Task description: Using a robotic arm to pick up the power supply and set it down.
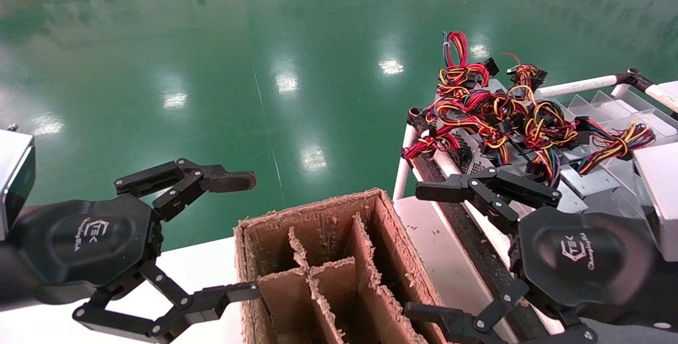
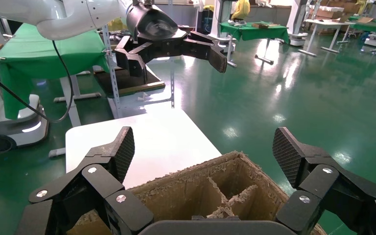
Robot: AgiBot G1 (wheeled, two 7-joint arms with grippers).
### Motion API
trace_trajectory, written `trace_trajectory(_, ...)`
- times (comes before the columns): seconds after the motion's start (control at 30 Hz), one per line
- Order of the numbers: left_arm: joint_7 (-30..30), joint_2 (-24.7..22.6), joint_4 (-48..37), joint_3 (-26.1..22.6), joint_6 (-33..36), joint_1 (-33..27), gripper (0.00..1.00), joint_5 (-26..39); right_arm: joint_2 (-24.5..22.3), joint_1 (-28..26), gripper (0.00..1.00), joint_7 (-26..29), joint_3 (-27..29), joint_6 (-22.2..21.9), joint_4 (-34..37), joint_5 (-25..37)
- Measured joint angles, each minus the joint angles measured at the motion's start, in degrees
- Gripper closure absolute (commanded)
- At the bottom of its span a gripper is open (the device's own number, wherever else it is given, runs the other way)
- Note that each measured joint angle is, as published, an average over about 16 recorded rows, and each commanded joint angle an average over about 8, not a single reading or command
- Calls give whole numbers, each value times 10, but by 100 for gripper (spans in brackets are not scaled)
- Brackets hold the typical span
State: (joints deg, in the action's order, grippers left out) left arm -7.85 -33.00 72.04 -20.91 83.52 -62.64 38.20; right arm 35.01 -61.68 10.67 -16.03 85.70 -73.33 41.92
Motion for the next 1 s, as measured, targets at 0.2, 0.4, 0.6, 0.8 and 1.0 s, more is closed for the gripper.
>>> trace_trajectory(0.2, 0, 0, 0, 0, 0, 0, 0, 0, 0, 0, 0, 0, 0, 0, 0, 0)
trace_trajectory(0.4, 0, 0, 0, 0, 0, 0, 0, 0, 0, 0, 0, 0, 0, 0, 0, 0)
trace_trajectory(0.6, 0, 0, 0, 0, 0, 0, 0, 0, 0, 0, 0, 0, 0, 0, 0, 0)
trace_trajectory(0.8, 0, 0, 0, 0, 0, 0, 0, 0, 0, 0, 0, 0, 0, 0, 0, 0)
trace_trajectory(1.0, 0, 0, 0, 0, 0, 0, 0, 0, 0, 0, 0, 0, 0, 0, 0, 0)
